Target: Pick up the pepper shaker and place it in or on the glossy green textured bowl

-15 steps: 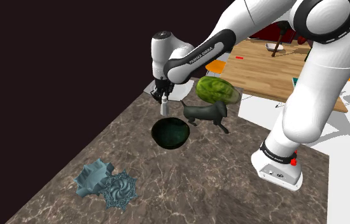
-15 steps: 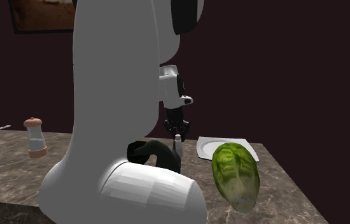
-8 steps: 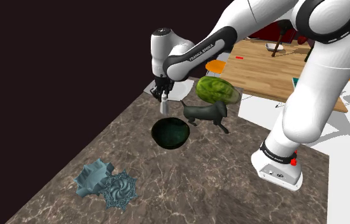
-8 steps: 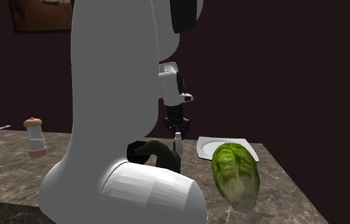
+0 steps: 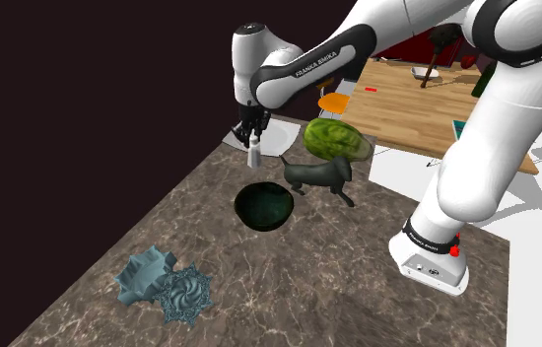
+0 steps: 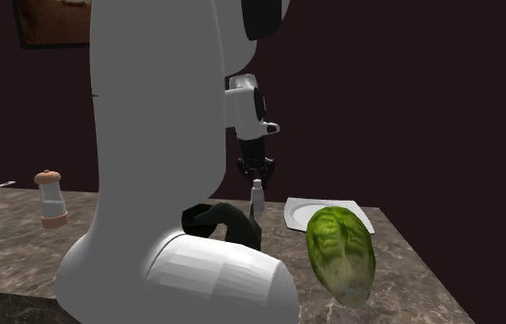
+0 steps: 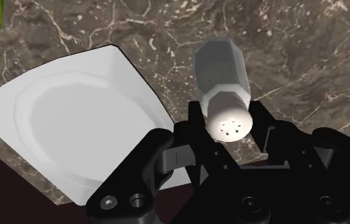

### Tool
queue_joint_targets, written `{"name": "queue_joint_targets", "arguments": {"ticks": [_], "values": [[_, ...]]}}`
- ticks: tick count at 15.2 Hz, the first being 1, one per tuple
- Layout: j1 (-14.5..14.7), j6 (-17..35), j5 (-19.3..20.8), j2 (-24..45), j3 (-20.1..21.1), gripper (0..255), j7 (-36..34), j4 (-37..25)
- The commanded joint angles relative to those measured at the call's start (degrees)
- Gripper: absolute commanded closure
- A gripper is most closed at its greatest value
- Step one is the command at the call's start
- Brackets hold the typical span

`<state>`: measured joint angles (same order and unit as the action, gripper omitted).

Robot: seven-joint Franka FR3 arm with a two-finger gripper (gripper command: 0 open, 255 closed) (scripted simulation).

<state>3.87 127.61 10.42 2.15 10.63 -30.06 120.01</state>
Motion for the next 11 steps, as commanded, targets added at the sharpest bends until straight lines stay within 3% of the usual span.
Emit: {"name": "queue_joint_targets", "arguments": {"ticks": [1,11], "values": [[0.00,-1.38,-0.35,-0.68,0.03,255,0.37,-0.73],[0.04,-8.66,-1.65,-3.12,0.08,255,1.95,-5.72]]}}
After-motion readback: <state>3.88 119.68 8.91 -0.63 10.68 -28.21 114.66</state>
